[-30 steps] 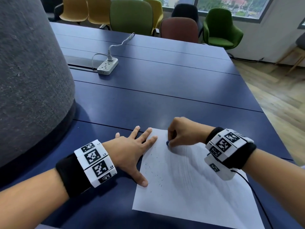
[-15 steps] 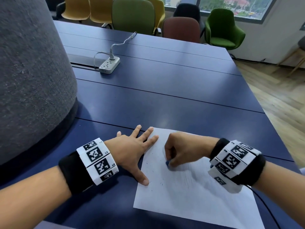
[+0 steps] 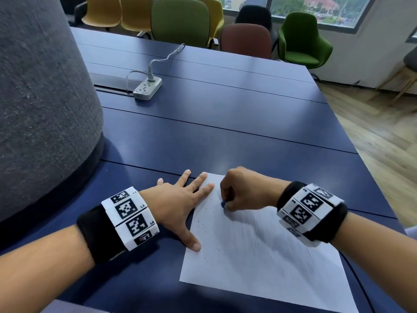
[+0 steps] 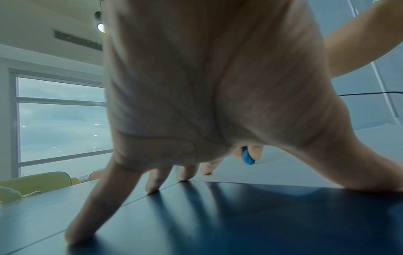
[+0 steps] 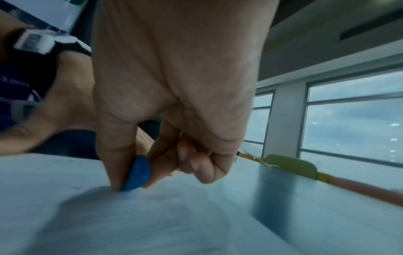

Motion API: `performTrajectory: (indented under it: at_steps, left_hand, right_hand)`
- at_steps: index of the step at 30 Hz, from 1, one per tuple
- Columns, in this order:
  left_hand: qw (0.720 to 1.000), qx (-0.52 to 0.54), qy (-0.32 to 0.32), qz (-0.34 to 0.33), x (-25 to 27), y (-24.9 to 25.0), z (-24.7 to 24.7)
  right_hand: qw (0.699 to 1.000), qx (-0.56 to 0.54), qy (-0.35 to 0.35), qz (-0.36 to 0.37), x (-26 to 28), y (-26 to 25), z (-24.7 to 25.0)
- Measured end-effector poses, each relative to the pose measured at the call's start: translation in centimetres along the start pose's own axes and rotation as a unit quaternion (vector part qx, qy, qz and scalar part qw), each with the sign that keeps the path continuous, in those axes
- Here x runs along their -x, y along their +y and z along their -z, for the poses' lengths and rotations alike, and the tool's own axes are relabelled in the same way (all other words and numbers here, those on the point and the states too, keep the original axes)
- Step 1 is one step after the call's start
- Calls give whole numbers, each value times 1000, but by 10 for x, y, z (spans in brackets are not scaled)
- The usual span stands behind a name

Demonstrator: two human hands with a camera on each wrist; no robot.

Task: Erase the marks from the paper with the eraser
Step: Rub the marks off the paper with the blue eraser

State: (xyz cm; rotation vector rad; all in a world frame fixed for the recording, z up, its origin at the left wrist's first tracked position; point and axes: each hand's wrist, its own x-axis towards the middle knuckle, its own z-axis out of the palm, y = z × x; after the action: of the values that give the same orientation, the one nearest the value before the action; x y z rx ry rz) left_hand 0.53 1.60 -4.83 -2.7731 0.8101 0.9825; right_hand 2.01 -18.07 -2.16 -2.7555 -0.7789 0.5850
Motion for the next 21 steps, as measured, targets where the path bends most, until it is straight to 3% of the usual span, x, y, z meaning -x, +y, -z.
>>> performTrajectory:
  at_steps: [4,8,10,13,18,21]
  left_hand:
    - [1000,0,0,-1,-1,0,-1]
    - [1000,2,4,-3,-2,-2,-2]
    - [1000,2,6,-1,-2,-3,-3]
    - [1000,4,6,-2,-3,-3,-3]
    - [1000,6,5,-4,-1,-2,-2]
    - [1000,10,6,-2,-1,-3,-1]
  right_hand:
    - [993,-8,-107,48,13,-17,-7]
    - [999,-9,-33,21,4,-6,1]
    - [998,-23,-52,23,8,-7,-3]
    - [988,-23,-143,56,22,-18,-11]
    - [998,-43,-54,5,13,-2,-4]
    - [994,-37,-98,31,22,-11,-13]
